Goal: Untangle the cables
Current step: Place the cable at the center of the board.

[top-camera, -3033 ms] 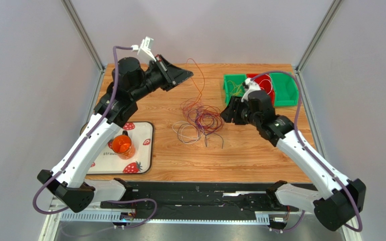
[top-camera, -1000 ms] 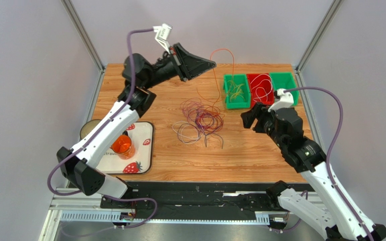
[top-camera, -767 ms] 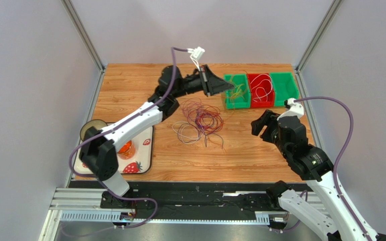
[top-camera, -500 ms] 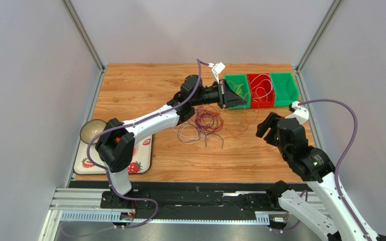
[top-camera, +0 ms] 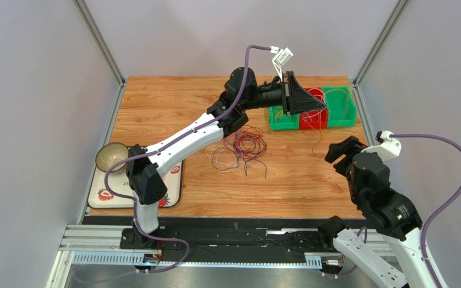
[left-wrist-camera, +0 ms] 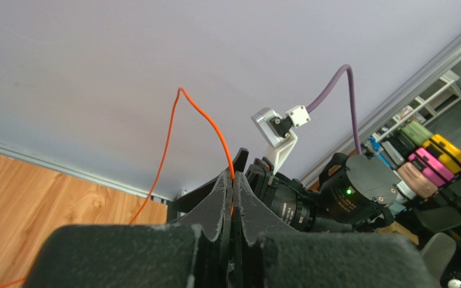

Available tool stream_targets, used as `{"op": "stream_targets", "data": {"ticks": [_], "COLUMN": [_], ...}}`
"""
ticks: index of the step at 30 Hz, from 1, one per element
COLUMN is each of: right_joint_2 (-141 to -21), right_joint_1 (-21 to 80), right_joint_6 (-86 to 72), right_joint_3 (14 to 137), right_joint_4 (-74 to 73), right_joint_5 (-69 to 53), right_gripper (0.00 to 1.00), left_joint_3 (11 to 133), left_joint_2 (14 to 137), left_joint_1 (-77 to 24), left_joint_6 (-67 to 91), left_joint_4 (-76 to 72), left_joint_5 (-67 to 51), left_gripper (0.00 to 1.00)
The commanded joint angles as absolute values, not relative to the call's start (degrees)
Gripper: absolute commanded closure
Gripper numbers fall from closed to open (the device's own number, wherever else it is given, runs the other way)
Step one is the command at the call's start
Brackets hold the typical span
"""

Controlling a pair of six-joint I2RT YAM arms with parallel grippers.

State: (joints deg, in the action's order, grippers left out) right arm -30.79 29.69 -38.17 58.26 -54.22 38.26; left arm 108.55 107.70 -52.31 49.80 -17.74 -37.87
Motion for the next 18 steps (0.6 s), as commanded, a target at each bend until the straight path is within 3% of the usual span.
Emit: {"op": "stream_targets", "data": {"ticks": [1, 11, 18], "right_joint_2": [-29.3, -26.7, -25.7], "right_joint_1": [29.7, 29.6, 29.7], "right_joint_6": [-39.3, -39.1, -38.4], "right_joint_3": [59.9, 60.2, 59.6], "right_joint_4": [-54.9, -54.8, -53.9], "right_joint_5": [42.3, 42.5, 42.1], "right_gripper": [0.31, 0.31, 0.31], "left_joint_3": [113.9, 109.3, 113.8], "left_joint_2": [107.4, 111.2, 113.5], "left_joint_1": [-53.7, -53.6, -53.5], "left_joint_6": [42.9, 40.6, 38.2], "left_joint_4": [-9.5, -9.6, -6.5], "left_joint_5": [-37.3, -35.6, -34.5], "left_gripper": [1.00, 1.00, 1.00]}}
